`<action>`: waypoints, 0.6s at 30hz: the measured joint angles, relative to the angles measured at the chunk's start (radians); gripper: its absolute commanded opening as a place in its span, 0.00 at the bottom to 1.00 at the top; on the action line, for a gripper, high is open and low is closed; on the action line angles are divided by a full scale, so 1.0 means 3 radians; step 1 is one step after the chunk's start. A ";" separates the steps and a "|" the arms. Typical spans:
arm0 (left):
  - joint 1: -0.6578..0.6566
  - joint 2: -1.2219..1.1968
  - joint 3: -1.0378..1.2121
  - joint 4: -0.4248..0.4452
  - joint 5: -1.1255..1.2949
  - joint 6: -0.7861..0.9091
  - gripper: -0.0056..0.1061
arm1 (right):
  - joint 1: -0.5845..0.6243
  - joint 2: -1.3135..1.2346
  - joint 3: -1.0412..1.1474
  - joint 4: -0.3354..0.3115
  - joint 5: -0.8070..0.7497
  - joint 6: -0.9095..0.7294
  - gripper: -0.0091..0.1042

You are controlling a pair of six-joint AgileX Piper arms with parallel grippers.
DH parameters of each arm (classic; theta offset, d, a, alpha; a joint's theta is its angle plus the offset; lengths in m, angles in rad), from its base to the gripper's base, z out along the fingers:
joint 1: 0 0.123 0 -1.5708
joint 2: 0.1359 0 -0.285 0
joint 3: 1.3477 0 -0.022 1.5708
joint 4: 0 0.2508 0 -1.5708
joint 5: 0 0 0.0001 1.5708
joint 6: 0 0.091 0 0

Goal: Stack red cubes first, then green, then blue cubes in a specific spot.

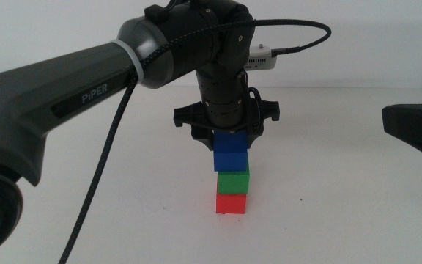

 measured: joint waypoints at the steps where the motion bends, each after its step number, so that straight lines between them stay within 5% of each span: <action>1: 0.0000 0.0000 0.0000 0.0025 0.0000 0.0006 0.49 | 0.0000 0.0000 0.0000 0.0000 0.0000 0.0000 0.84; 8: 0.0000 0.0000 0.0000 0.0113 0.0000 0.0012 0.89 | 0.0000 0.0000 0.0000 0.0000 0.0000 0.0000 0.84; 18: 0.0000 -0.0264 0.0000 0.0080 0.0000 0.0302 0.89 | 0.0000 0.0000 0.0000 0.0000 0.0000 0.0000 0.84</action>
